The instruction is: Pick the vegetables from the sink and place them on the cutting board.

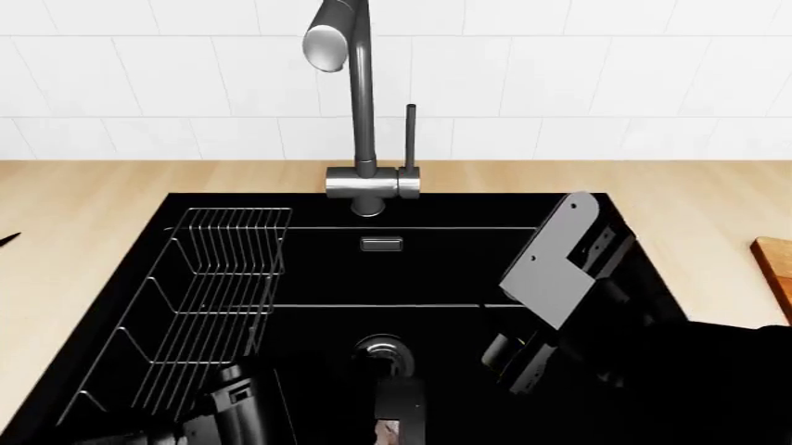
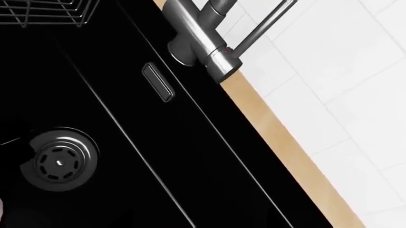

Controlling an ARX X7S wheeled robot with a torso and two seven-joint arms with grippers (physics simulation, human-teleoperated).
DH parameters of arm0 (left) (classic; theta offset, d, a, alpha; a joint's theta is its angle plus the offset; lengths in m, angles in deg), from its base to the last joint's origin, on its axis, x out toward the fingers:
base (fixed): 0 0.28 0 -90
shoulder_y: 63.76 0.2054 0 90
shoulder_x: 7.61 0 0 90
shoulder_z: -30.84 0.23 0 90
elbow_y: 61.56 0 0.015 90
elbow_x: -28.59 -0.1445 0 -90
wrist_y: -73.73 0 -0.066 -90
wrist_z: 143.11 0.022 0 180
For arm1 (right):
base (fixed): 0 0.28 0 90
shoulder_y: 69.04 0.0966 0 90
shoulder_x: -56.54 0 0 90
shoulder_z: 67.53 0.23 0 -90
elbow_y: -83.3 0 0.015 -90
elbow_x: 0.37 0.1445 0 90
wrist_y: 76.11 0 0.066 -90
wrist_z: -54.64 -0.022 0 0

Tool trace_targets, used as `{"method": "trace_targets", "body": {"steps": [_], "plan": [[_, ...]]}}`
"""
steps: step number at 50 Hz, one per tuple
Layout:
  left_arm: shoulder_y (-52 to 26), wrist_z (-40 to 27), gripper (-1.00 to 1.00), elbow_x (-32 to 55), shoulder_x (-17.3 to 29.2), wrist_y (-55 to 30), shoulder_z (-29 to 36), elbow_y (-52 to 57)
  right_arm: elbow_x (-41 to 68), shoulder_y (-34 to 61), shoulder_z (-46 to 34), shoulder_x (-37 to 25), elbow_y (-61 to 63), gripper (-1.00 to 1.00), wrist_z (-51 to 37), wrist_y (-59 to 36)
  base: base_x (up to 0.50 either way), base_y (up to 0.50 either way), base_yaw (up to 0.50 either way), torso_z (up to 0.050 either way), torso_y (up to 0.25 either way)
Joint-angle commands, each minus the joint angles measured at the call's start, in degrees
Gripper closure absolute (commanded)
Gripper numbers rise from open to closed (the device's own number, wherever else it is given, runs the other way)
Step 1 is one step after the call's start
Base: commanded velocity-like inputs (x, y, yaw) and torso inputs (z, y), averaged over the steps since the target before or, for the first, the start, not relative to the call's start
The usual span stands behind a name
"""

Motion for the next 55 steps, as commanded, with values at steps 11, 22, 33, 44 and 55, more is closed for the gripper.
{"method": "trace_targets", "body": {"steps": [11, 22, 33, 44, 55], "plan": [[2.2, -3.2, 1.0, -8.0, -1.2, 5.0, -0.3, -6.5, -0.6, -0.6, -0.4, 0.0, -0.2, -1.0, 0.1, 1.2, 0.0, 0.0, 0.0, 0.0, 0.0], [1.5, -4.9, 1.0, -8.1, 1.1, 6.7, -2.0, -2.1, 0.0, -0.5, -0.1, -0.3, 0.3, -1.0, -0.4, 1.0, 0.0, 0.0, 0.0, 0.0, 0.0], [-3.3, -5.7, 1.0, -5.0, 10.0, -2.2, -7.8, 20.1, 2.1, 1.8, 1.2, 0.3, 1.0, -1.0, -1.3, -0.9, 0.0, 0.0, 0.0, 0.0, 0.0], [-5.2, -8.1, 1.0, -3.9, 14.2, -4.5, -12.3, 28.4, 6.5, 4.6, 5.7, -0.2, 0.5, -1.0, -6.1, -2.7, 0.0, 0.0, 0.0, 0.0, 0.0], [-4.2, -17.0, 1.0, -5.5, 17.8, -2.2, -19.2, 35.1, 11.7, 6.1, 9.4, 3.0, -5.3, -1.0, -12.2, -4.4, 0.0, 0.0, 0.0, 0.0, 0.0]]}}
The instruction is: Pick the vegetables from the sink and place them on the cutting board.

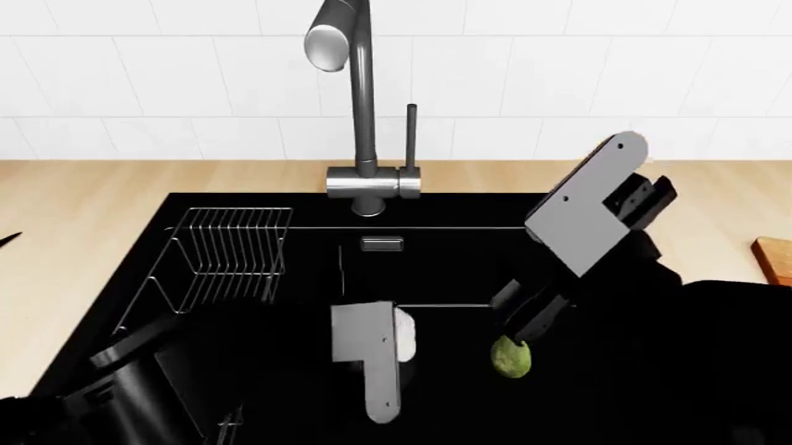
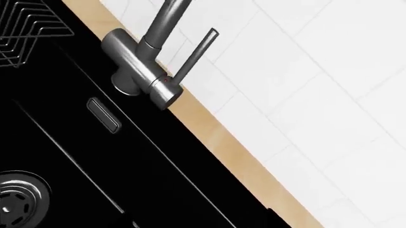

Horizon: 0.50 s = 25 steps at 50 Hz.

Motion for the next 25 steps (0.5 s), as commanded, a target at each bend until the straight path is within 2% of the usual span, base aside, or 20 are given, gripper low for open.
{"method": "trace_targets", "body": {"steps": [1, 8, 13, 19, 25], "plan": [[0.3, -7.8, 1.0, -0.3, 3.8, 0.5, -6.7, 7.1, 4.4, 1.7, 3.1, 2.5, -4.4, -1.0, -5.1, -1.9, 0.0, 0.0, 0.0, 0.0, 0.0], [3.2, -14.4, 1.0, -1.5, 5.1, 5.8, -11.1, 5.2, 5.2, 2.5, 1.7, 5.8, -6.9, -1.0, -9.0, -5.5, 0.0, 0.0, 0.0, 0.0, 0.0], [4.9, -23.6, 1.0, -4.7, 4.3, 9.4, -15.3, 2.9, 4.4, 3.3, 0.2, 7.8, -9.2, -1.0, -9.9, -7.2, 0.0, 0.0, 0.0, 0.0, 0.0], [6.0, -26.5, 1.0, -5.6, 6.0, 9.4, -17.0, 6.5, 3.3, 3.8, -1.7, 11.0, -13.8, -1.0, -9.6, -8.6, 0.0, 0.0, 0.0, 0.0, 0.0], [6.6, -30.5, 1.0, -8.1, 5.4, 8.7, -17.5, 7.6, 2.7, 3.3, -3.4, 13.6, -19.2, -1.0, -8.8, -9.4, 0.0, 0.0, 0.0, 0.0, 0.0]]}}
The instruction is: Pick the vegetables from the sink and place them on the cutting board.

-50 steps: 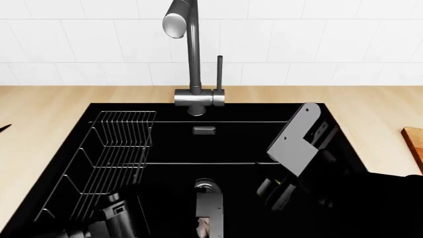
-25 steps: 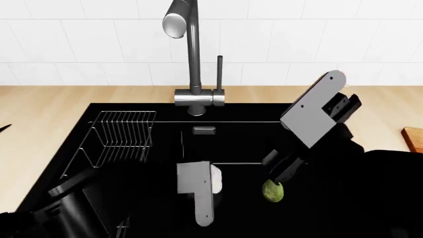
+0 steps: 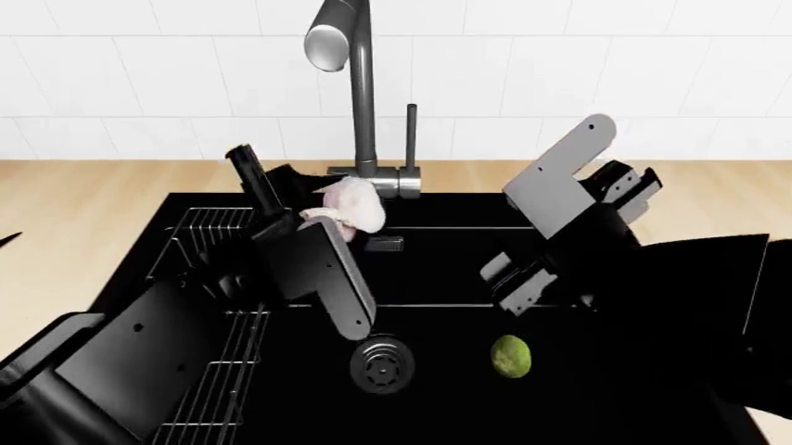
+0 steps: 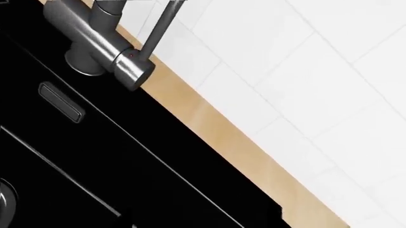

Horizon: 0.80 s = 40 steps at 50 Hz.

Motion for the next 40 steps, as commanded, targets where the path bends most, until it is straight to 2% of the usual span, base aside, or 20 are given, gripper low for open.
{"method": "trace_targets", "body": {"steps": [1, 13, 40], "plan": [[2.0, -9.4, 1.0, -2.7, 0.3, 1.2, -3.8, 2.0, -0.9, -0.1, -2.7, 4.9, -8.5, -1.0, -0.2, -2.1, 0.0, 0.0, 0.0, 0.0, 0.0], [2.6, -10.9, 1.0, -2.3, -0.6, 2.1, -4.8, 0.9, -2.6, -2.1, -4.7, 7.2, -15.7, -1.0, 1.6, -0.7, 0.0, 0.0, 0.0, 0.0, 0.0], [3.2, -11.0, 1.0, -2.2, -1.3, 1.6, -4.4, 0.4, -3.2, -6.0, -5.4, 8.6, -21.7, -1.0, 3.5, 2.7, 0.0, 0.0, 0.0, 0.0, 0.0]]}}
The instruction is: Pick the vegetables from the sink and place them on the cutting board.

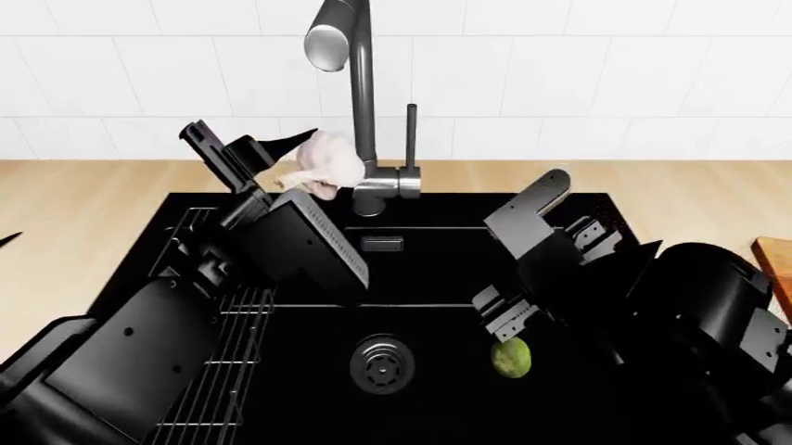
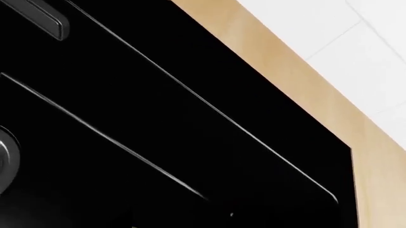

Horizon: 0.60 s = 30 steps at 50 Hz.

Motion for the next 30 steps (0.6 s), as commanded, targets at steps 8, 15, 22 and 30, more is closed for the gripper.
{"method": "trace_targets", "body": {"steps": [8, 15, 22, 30], "plan": [[0.3, -0.6, 1.0, 0.6, -0.6, 0.0, 0.4, -0.6, -0.6, -2.9, -0.4, 0.8, -4.4, -1.0, 3.1, 3.6, 0.0, 0.0, 0.0, 0.0, 0.0], [0.6, -0.8, 1.0, 0.5, -0.8, 0.5, 0.6, -1.2, -0.8, -3.8, -0.9, 1.4, -5.9, -1.0, 4.1, 4.5, 0.0, 0.0, 0.0, 0.0, 0.0], [0.6, -0.9, 1.0, 0.5, -1.0, 0.4, 0.7, -1.2, -1.6, -4.7, -2.1, 2.2, -7.9, -1.0, 5.4, 5.1, 0.0, 0.0, 0.0, 0.0, 0.0], [0.6, -0.8, 1.0, 0.6, -1.1, 0.3, 0.7, -1.3, -2.0, -5.5, -2.7, 2.8, -9.5, -1.0, 7.3, 6.4, 0.0, 0.0, 0.0, 0.0, 0.0]]}}
